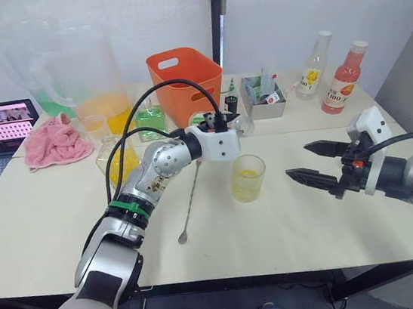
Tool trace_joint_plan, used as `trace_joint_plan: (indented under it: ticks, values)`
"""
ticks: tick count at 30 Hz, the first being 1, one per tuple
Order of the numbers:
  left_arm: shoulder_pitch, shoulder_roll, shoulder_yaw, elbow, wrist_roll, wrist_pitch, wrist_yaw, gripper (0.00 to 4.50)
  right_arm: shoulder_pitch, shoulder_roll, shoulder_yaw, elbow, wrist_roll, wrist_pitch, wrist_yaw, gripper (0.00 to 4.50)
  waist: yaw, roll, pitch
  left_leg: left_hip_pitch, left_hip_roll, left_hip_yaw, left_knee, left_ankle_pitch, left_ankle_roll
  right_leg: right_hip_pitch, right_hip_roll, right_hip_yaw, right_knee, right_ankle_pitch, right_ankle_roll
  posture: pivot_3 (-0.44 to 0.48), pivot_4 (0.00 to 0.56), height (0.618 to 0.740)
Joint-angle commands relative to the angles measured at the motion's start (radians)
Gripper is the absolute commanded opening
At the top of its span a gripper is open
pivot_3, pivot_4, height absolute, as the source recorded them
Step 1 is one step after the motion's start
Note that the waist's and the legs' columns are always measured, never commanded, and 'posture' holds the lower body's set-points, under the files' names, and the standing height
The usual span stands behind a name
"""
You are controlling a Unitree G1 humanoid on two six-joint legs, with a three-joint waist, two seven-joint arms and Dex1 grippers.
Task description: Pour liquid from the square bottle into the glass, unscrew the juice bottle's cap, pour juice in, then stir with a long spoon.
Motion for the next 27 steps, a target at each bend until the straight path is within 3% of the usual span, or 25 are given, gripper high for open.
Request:
trace_joint_plan:
  ticks: [1, 7, 12, 17, 27]
  values:
    - [0.004, -0.014, 0.091, -0.141, -0.132, 0.167, -0.061, 1.49, -0.044, 0.000, -0.015, 0.014, 0.014, -0.027, 0.023, 4.47, 0.001, 0.000, 0.000, 0.000, 0.000, 0.000, 0.000, 0.000, 0.000, 0.000, 0.000, 0.000, 0.000, 0.000, 0.000, 0.000, 0.150, 0.725]
    - [0.069, -0.013, 0.242, -0.406, -0.389, 0.608, -0.157, 1.49, -0.126, 0.004, 0.034, 0.097, -0.006, -0.043, 0.087, 4.47, -0.002, 0.000, 0.000, 0.000, 0.000, 0.000, 0.002, 0.000, 0.000, 0.000, 0.000, 0.000, 0.003, -0.001, 0.000, 0.000, 0.150, 0.725]
    - [0.163, 0.040, 0.354, -0.627, -0.483, 0.850, -0.108, 1.49, -0.207, 0.010, 0.096, 0.196, -0.044, -0.074, 0.153, 4.47, -0.021, 0.000, 0.000, 0.002, 0.000, -0.001, 0.001, 0.000, 0.000, 0.000, 0.000, 0.000, 0.006, -0.001, -0.001, 0.000, 0.150, 0.725]
    - [0.318, 0.110, 0.431, -0.793, -0.506, 0.947, -0.066, 1.49, -0.262, 0.030, 0.159, 0.271, -0.081, -0.105, 0.224, 4.47, -0.030, 0.000, 0.000, 0.004, 0.000, -0.002, 0.001, 0.000, 0.000, 0.001, 0.001, 0.000, 0.007, -0.002, -0.001, 0.000, 0.150, 0.725]
    - [0.622, 0.200, 0.661, -1.088, -0.721, 1.156, -0.061, 1.49, -0.362, 0.065, 0.237, 0.372, -0.129, -0.146, 0.358, 4.47, -0.024, 0.000, 0.000, 0.003, 0.000, -0.002, 0.001, 0.000, 0.000, 0.000, 0.001, -0.001, 0.006, -0.002, -0.002, 0.000, 0.150, 0.725]
